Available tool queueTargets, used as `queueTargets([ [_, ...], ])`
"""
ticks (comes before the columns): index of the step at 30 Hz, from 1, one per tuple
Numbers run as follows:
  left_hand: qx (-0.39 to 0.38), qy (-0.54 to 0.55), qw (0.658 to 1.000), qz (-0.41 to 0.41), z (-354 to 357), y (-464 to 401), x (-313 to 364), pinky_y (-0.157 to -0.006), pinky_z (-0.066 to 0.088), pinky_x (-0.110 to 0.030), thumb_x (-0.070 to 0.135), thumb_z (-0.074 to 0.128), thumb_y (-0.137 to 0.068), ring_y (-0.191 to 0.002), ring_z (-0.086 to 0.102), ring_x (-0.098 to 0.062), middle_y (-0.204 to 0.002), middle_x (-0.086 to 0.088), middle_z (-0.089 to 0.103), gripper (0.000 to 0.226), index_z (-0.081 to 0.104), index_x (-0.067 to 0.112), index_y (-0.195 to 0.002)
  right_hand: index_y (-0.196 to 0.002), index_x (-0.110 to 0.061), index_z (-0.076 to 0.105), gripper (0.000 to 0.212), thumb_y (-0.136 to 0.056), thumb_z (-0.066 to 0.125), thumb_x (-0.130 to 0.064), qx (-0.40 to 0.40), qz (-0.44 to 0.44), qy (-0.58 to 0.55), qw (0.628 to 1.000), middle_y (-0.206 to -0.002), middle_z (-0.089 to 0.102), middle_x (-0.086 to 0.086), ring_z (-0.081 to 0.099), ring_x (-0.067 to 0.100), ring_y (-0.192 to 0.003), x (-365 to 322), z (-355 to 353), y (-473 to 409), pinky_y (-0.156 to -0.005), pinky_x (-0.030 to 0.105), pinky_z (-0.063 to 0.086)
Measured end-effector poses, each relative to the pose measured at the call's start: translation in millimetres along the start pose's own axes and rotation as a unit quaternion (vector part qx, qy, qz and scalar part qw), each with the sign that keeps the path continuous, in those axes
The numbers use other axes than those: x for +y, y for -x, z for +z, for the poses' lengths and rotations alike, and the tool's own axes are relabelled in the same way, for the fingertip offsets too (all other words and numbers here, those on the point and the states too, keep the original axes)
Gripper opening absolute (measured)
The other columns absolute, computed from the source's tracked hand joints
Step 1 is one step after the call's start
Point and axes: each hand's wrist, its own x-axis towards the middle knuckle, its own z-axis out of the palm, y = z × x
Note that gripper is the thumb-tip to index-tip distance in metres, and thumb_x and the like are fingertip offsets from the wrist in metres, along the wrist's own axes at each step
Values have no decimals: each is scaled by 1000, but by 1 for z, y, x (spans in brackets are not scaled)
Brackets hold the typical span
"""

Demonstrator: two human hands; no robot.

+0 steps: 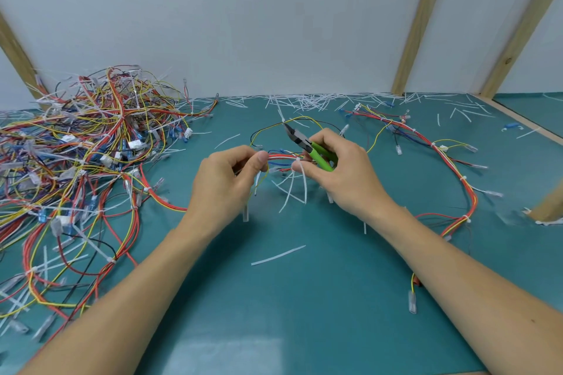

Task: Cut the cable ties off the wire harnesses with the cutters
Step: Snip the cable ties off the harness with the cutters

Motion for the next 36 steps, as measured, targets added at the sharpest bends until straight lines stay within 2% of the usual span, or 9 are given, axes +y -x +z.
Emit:
queueTargets([
  [5,-2,-169,986,18,2,3,1,-67,43,-30,35,55,-100,-84,61,-9,-88,18,68,11,66,36,-101,-81,-22,66,21,-85,84,-31,-30,18,-30,999,-64,57,-13,45,5,-60,1,8,2,-59,20,36],
  [9,-34,-204,971,116,4,5,6,-69,46,-32,6,53,-94,-99,63,-16,-105,14,69,34,72,31,-109,-82,-20,67,20,-85,84,-31,-47,26,-32,998,-67,61,-4,47,9,-61,0,15,4,-62,27,40],
  [13,-44,-151,979,131,11,9,8,-70,51,-36,14,56,-92,-89,61,-15,-90,15,66,25,71,29,-104,-82,-19,70,20,-85,83,-33,-35,38,-34,998,-74,70,4,59,27,-69,-2,17,4,-67,37,48],
  [16,-52,-98,988,106,13,7,3,-68,53,-42,24,62,-95,-72,59,-16,-81,17,63,15,72,34,-98,-82,-18,71,20,-85,83,-33,-38,68,-54,995,-76,75,3,63,23,-67,-3,16,4,-69,38,51],
  [22,-52,-31,994,92,15,6,1,-66,53,-41,27,70,-93,-65,59,-22,-82,16,72,5,74,29,-94,-75,-23,71,18,-88,81,-31,-23,101,-84,991,-65,73,-14,64,-3,-55,-5,15,4,-58,11,42],
  [28,18,-145,985,87,13,4,-2,-63,48,-33,46,71,-89,-74,61,-12,-81,13,64,10,73,36,-87,-81,-21,72,20,-86,82,-38,-31,104,-88,990,-69,73,-13,61,4,-60,-10,12,3,-66,27,48],
  [31,43,-130,990,43,9,2,-5,-59,36,-28,50,71,-87,-68,55,-6,-74,16,62,13,75,38,-83,-83,-22,73,19,-87,80,-39,18,83,-85,993,-73,72,-3,68,23,-70,-12,9,1,-70,37,52],
  [33,43,-101,994,14,6,-1,-7,-54,31,-27,50,72,-86,-59,51,-8,-68,17,61,11,73,44,-77,-85,-21,73,23,-87,78,-43,62,49,-53,995,-74,70,3,65,29,-72,-11,5,-1,-63,31,52],
  [36,16,-48,999,-18,5,-2,-9,-45,25,-23,46,73,-88,-46,36,-13,-56,15,55,19,69,47,-70,-87,-22,70,28,-85,75,-50,97,-21,42,994,-68,63,-4,55,13,-63,-9,-8,-5,-57,17,39],
])
